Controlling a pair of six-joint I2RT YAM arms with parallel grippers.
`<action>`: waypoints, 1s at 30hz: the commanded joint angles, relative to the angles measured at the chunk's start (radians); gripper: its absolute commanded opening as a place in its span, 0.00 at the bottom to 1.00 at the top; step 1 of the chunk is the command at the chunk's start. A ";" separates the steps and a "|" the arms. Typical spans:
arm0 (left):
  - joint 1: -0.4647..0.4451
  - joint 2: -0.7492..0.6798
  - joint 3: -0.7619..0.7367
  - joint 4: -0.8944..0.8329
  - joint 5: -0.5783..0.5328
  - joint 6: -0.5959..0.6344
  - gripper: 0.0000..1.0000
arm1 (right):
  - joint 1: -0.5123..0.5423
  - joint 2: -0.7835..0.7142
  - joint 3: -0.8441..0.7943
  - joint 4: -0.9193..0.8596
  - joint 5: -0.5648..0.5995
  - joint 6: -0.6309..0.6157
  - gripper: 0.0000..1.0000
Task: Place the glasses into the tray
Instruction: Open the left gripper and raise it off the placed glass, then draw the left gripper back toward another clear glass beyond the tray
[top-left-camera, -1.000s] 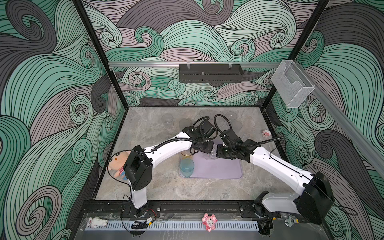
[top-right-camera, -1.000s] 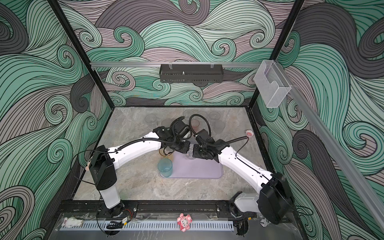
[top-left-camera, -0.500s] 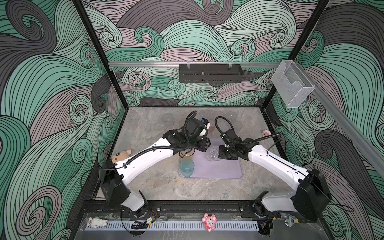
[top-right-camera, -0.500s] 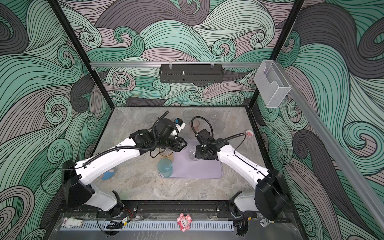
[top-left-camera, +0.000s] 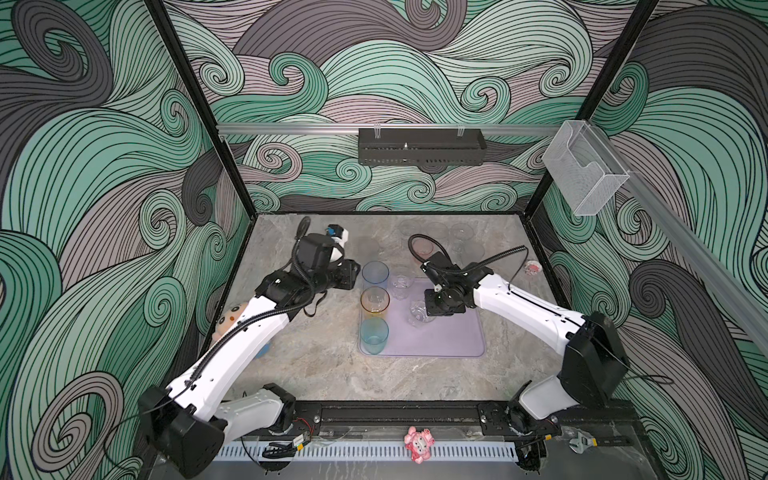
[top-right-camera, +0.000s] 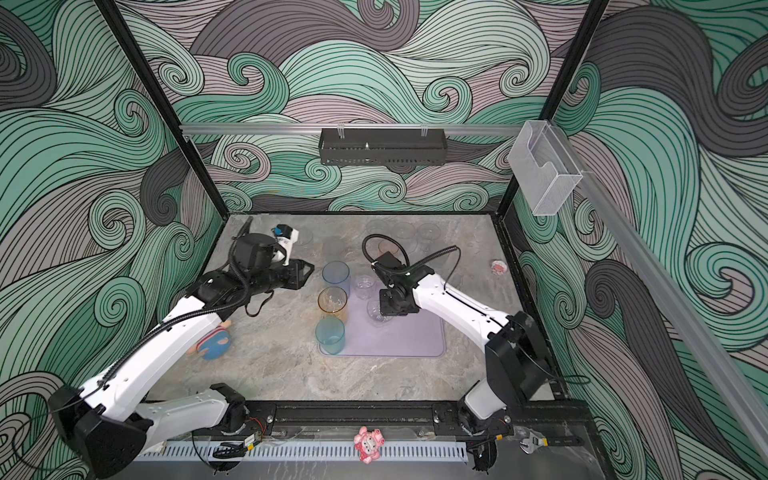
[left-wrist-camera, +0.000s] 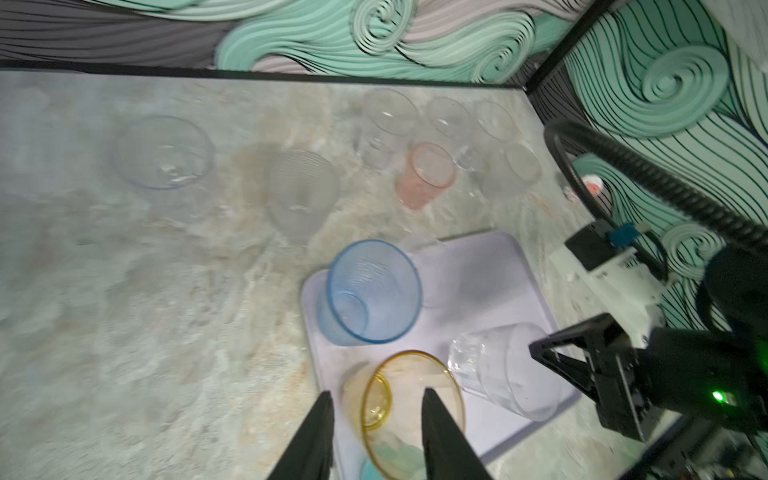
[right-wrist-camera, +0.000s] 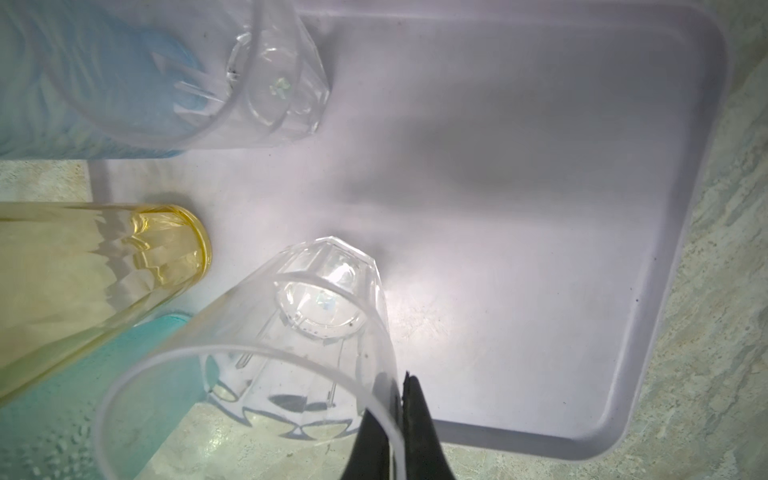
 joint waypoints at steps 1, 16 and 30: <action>0.065 -0.042 -0.037 -0.007 -0.044 0.027 0.39 | 0.031 0.066 0.102 -0.059 0.071 -0.061 0.05; 0.091 -0.011 -0.138 0.041 -0.144 0.044 0.38 | 0.068 0.297 0.305 -0.099 0.106 -0.098 0.07; 0.104 0.007 -0.167 0.057 -0.154 0.047 0.38 | 0.068 0.341 0.314 -0.107 0.056 -0.091 0.13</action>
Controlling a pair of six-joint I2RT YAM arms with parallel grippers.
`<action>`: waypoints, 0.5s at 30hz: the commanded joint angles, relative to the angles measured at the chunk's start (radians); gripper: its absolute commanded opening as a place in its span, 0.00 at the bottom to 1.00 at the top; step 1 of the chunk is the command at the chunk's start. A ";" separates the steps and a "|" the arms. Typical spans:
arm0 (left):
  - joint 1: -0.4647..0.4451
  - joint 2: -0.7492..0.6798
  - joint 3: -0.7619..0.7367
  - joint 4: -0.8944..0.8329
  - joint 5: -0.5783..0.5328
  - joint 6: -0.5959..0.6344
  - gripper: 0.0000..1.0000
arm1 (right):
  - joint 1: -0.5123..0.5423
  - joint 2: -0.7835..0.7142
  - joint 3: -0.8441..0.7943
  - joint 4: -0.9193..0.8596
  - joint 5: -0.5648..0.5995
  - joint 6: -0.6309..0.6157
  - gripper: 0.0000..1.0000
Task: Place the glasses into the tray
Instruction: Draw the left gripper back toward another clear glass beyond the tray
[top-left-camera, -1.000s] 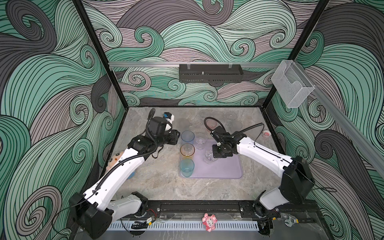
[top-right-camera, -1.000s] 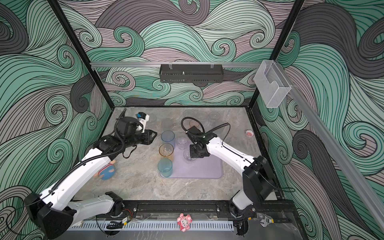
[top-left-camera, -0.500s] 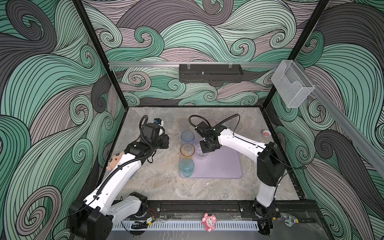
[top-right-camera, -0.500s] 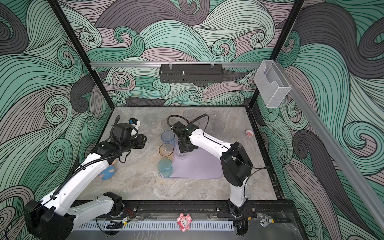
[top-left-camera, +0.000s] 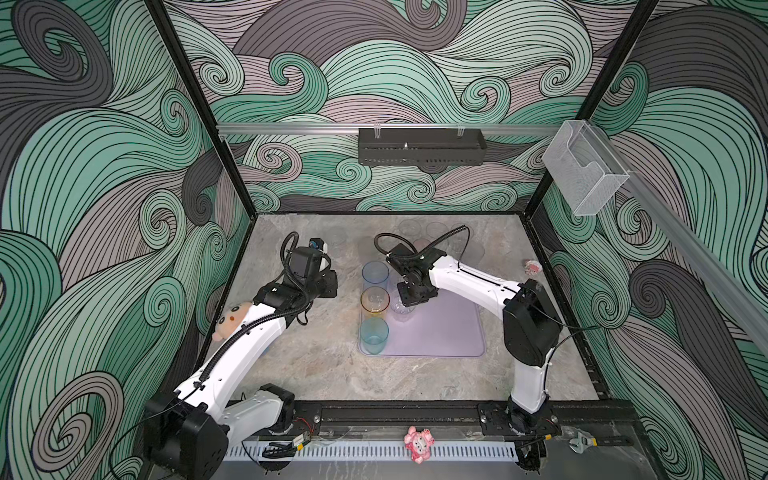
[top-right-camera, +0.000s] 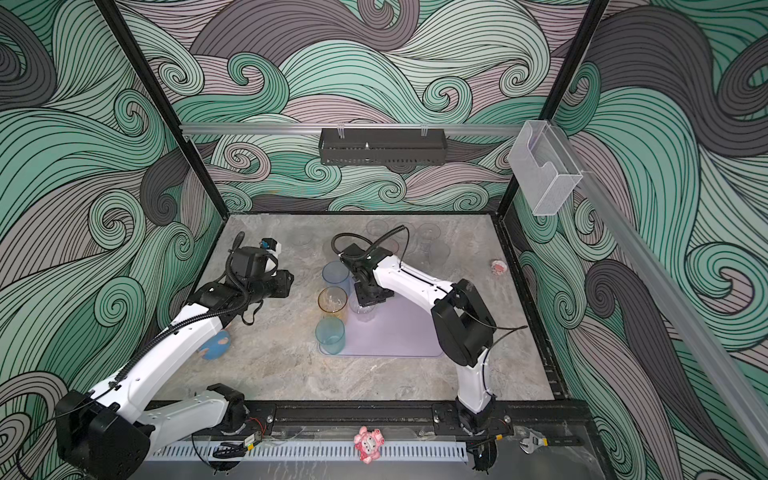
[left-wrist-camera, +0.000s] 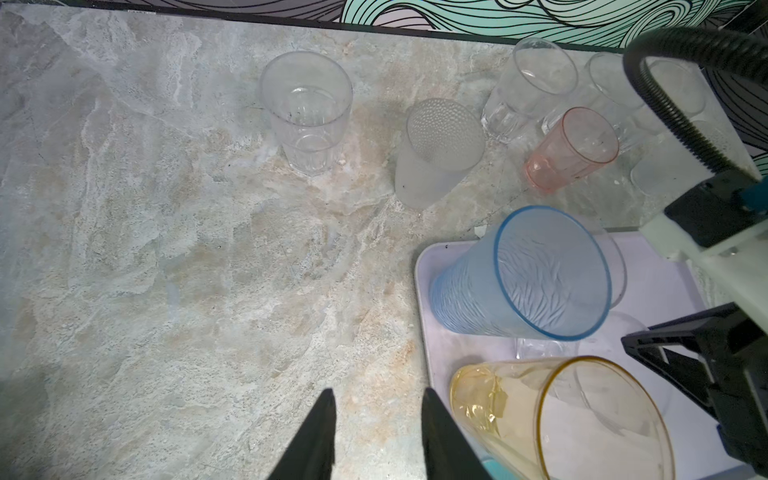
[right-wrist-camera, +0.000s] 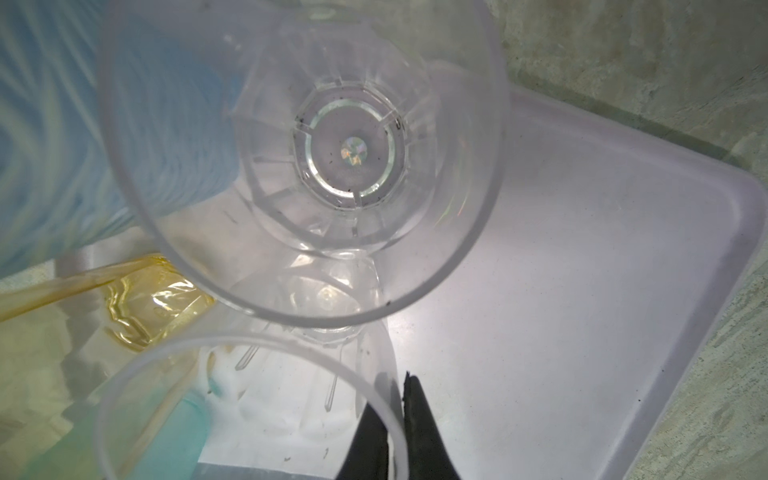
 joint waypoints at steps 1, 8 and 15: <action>0.015 0.003 0.000 0.007 -0.028 0.009 0.38 | 0.004 0.008 0.006 -0.013 -0.014 0.012 0.14; 0.035 0.027 0.041 -0.032 -0.049 -0.033 0.39 | -0.014 -0.075 0.008 -0.017 -0.028 0.002 0.29; 0.126 0.117 0.154 -0.067 0.054 -0.135 0.38 | -0.078 -0.210 -0.021 -0.017 -0.065 -0.015 0.43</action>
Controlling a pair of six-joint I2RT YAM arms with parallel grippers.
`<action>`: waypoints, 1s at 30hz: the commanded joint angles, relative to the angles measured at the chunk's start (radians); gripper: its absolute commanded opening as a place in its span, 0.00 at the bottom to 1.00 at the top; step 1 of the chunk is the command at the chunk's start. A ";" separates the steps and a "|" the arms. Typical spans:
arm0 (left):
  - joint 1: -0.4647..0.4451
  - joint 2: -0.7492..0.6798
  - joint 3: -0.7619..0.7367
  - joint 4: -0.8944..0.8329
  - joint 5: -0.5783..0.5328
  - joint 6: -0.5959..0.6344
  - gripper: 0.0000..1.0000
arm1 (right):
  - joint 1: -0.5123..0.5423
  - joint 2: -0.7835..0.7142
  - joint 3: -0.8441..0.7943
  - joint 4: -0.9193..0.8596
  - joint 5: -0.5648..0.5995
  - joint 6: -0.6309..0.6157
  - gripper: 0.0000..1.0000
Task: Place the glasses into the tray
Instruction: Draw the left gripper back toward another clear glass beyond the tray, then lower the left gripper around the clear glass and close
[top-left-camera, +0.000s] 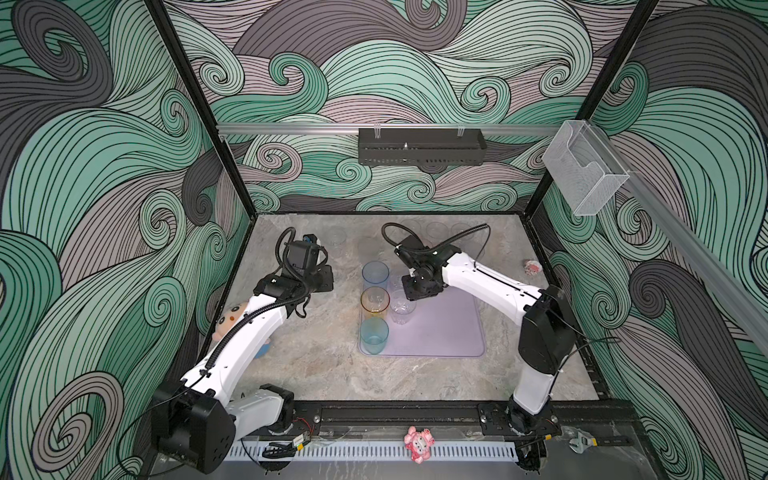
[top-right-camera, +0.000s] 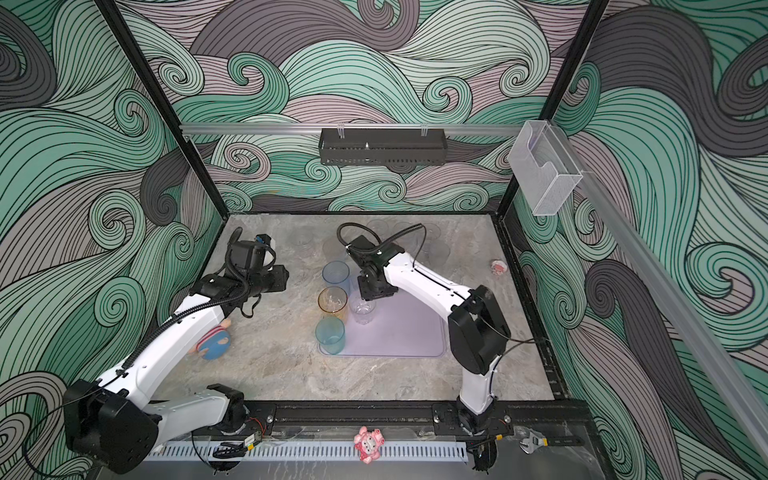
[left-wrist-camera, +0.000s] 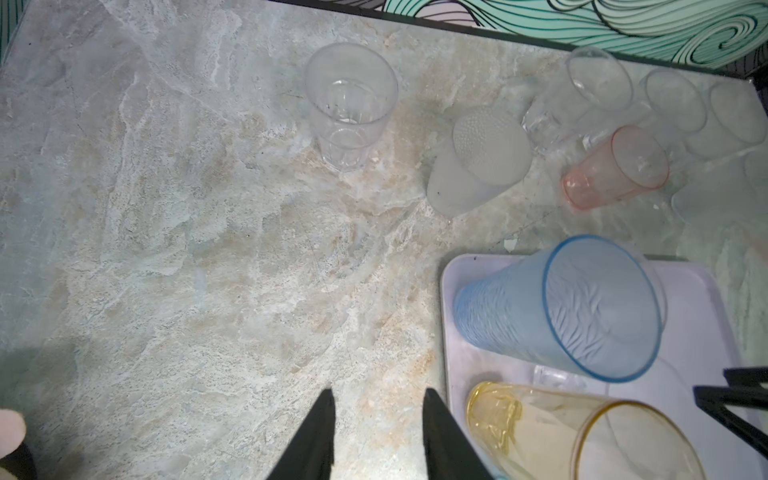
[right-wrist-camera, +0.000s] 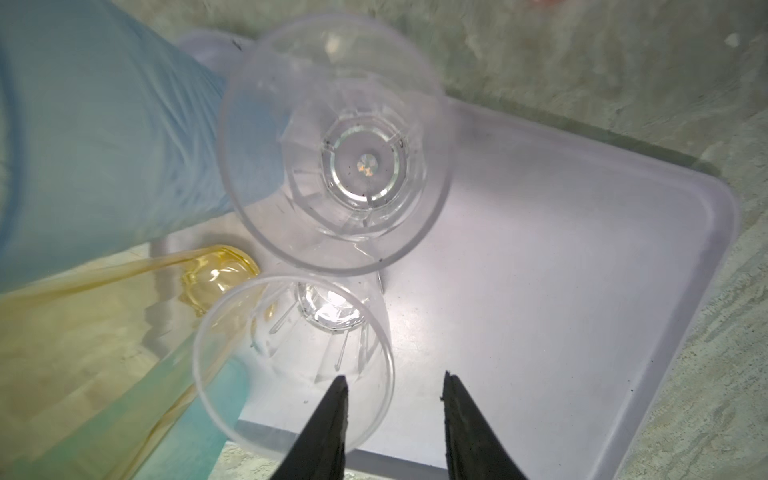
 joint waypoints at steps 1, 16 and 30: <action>0.082 0.059 0.075 -0.005 0.086 -0.108 0.38 | -0.039 -0.086 -0.028 -0.008 -0.014 -0.015 0.44; 0.216 0.639 0.511 -0.085 0.219 -0.146 0.41 | -0.114 -0.237 -0.224 0.135 -0.052 -0.070 0.48; 0.188 0.900 0.753 -0.130 0.113 -0.097 0.42 | -0.143 -0.292 -0.302 0.151 -0.085 -0.101 0.49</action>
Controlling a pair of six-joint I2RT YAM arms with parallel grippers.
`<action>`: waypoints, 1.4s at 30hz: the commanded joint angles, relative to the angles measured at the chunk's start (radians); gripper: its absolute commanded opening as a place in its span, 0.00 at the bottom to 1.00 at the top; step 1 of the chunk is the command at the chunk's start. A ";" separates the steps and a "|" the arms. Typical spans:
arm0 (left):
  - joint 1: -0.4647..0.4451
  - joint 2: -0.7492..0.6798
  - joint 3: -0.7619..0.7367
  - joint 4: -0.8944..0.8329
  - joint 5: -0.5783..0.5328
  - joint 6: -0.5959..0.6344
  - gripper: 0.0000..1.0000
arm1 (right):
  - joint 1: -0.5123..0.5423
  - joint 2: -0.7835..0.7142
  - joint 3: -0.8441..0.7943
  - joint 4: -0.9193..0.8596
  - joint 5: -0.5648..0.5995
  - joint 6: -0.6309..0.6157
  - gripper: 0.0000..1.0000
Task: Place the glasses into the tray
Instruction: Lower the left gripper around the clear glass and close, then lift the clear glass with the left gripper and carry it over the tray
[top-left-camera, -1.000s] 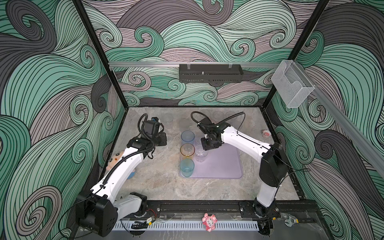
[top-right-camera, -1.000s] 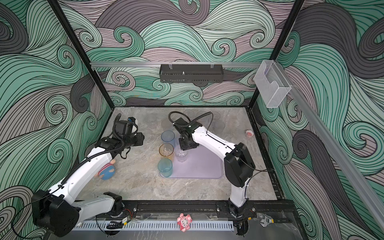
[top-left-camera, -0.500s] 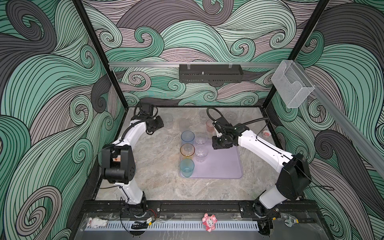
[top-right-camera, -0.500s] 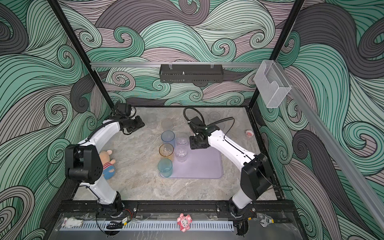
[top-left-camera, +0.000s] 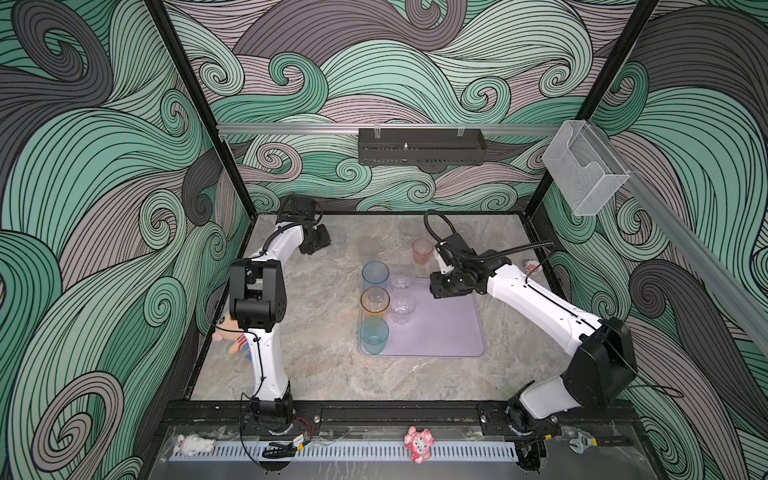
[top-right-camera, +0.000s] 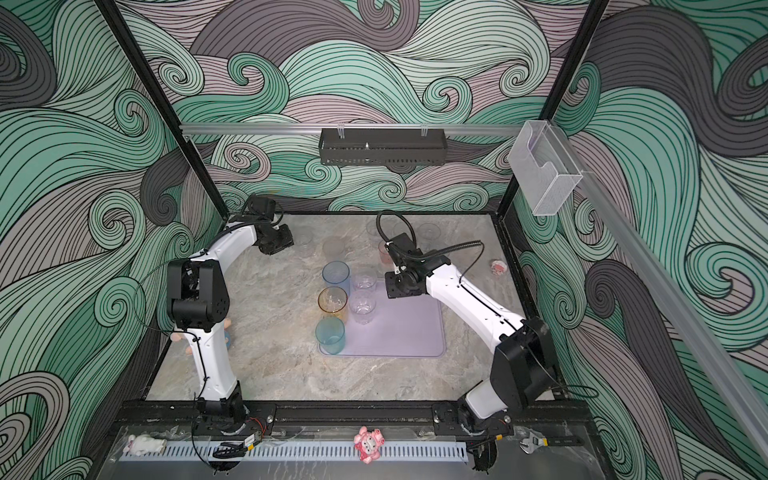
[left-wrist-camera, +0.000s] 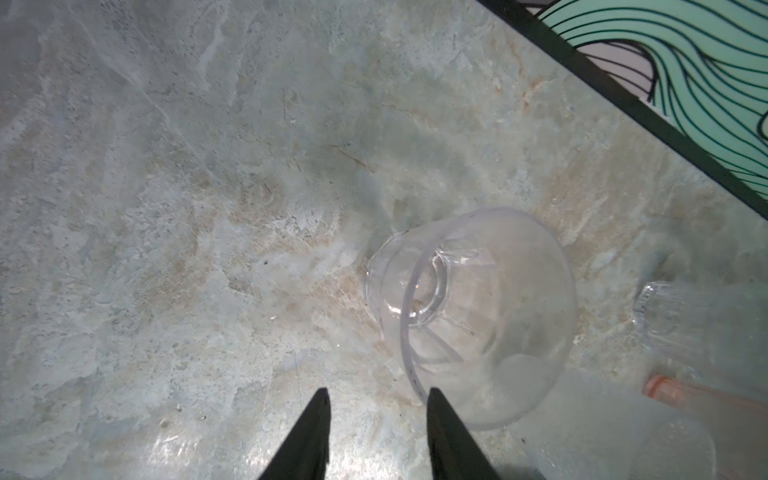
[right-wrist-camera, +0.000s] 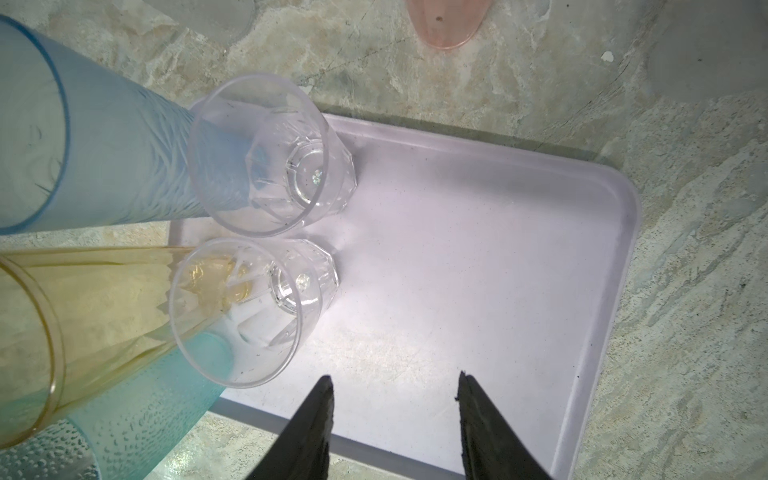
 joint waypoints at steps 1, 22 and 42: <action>-0.018 0.042 0.072 -0.043 -0.035 0.030 0.42 | -0.002 -0.027 -0.024 0.008 -0.013 -0.013 0.49; -0.025 0.121 0.146 -0.070 -0.038 0.052 0.11 | -0.002 -0.034 -0.013 0.003 -0.048 0.011 0.50; -0.034 -0.328 -0.004 -0.075 0.016 0.019 0.00 | 0.014 -0.148 -0.042 -0.035 -0.023 0.075 0.50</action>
